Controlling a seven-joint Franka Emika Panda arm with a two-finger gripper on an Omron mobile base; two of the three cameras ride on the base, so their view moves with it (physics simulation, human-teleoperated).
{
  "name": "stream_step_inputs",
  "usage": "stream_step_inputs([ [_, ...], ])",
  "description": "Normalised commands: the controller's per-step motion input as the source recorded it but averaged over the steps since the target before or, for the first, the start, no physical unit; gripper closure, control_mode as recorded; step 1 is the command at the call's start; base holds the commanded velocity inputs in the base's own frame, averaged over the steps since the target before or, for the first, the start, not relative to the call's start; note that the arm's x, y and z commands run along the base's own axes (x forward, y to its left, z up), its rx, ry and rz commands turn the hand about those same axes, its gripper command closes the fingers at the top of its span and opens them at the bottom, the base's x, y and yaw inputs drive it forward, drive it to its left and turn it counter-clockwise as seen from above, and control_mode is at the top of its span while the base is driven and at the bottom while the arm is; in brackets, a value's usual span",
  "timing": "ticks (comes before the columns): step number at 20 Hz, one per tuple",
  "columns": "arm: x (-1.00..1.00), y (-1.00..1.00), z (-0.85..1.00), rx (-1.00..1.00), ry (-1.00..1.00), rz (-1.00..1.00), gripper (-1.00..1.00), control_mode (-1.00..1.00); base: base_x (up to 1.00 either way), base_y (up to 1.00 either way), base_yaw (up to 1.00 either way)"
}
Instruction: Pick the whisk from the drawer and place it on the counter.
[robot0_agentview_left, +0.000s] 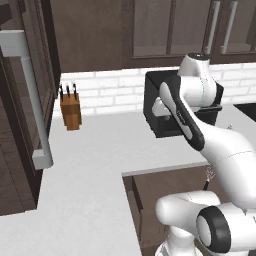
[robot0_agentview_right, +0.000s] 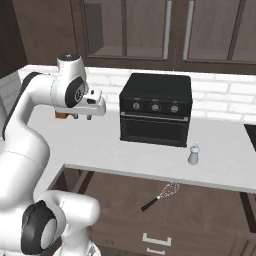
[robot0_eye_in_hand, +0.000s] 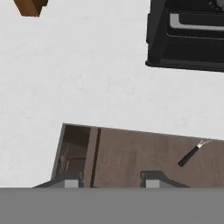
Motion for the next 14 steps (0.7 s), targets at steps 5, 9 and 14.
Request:
stream_step_inputs([
  [5, -0.51, -0.21, 0.0, 0.01, -0.12, 0.0, -1.0, -1.0, 0.0, 0.0, 0.0],
  [9, -0.99, -0.82, -0.03, 0.0, -0.2, 0.0, -1.0, -1.0, 0.0, 0.0, 0.0],
  [14, -0.24, -1.0, -0.04, 0.0, 0.0, 0.0, -1.0, -1.0, 0.0, 0.0, 0.0],
])
